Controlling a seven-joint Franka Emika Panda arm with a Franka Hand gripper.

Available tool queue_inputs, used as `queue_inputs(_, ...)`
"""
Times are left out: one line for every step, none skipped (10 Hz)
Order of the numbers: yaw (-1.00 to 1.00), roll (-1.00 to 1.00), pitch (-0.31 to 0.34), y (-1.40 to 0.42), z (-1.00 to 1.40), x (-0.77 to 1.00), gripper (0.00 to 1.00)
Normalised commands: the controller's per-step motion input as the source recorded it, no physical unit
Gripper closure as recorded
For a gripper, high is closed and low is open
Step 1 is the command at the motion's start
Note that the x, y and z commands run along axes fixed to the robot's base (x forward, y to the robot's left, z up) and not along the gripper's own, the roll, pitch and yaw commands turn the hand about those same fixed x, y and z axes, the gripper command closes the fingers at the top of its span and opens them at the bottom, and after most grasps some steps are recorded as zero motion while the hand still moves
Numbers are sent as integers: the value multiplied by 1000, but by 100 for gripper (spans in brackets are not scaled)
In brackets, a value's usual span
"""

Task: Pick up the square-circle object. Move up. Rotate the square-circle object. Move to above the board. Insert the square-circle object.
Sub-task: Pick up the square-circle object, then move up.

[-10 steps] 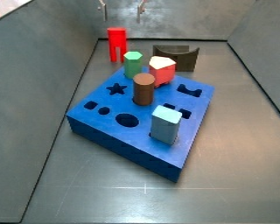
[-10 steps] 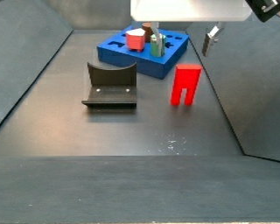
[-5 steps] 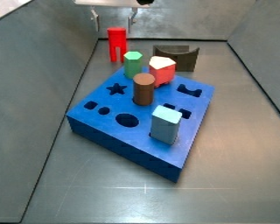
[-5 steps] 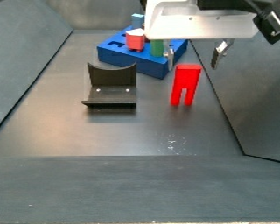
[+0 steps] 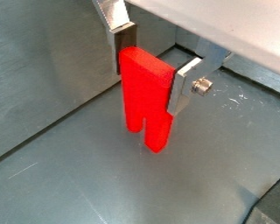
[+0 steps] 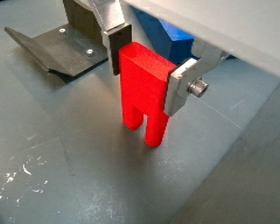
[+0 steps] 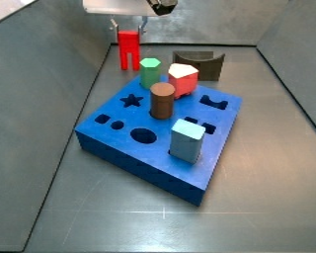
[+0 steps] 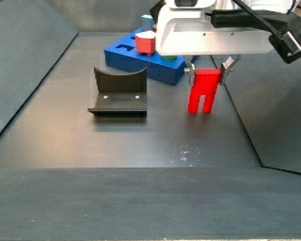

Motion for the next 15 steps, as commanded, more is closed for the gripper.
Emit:
queue_inputs(0,0,0,0,0,0,100)
queue_inputs(0,0,0,0,0,0,100)
queue_inputs(0,0,0,0,0,0,100)
queue_inputs(0,0,0,0,0,0,100)
queue_inputs(0,0,0,0,0,0,100)
queue_inputs(0,0,0,0,0,0,100)
queue_inputs(0,0,0,0,0,0,100)
queue_inputs(0,0,0,0,0,0,100)
queue_inputs(0,0,0,0,0,0,100)
queue_inputs(0,0,0,0,0,0,100)
queue_inputs(0,0,0,0,0,0,100)
queue_inputs(0,0,0,0,0,0,100)
queue_inputs(0,0,0,0,833,0,100)
queue_inputs(-24,-1,8,0,817,-10,100)
queue_inputs(-24,-4,24,-2,678,-26,100)
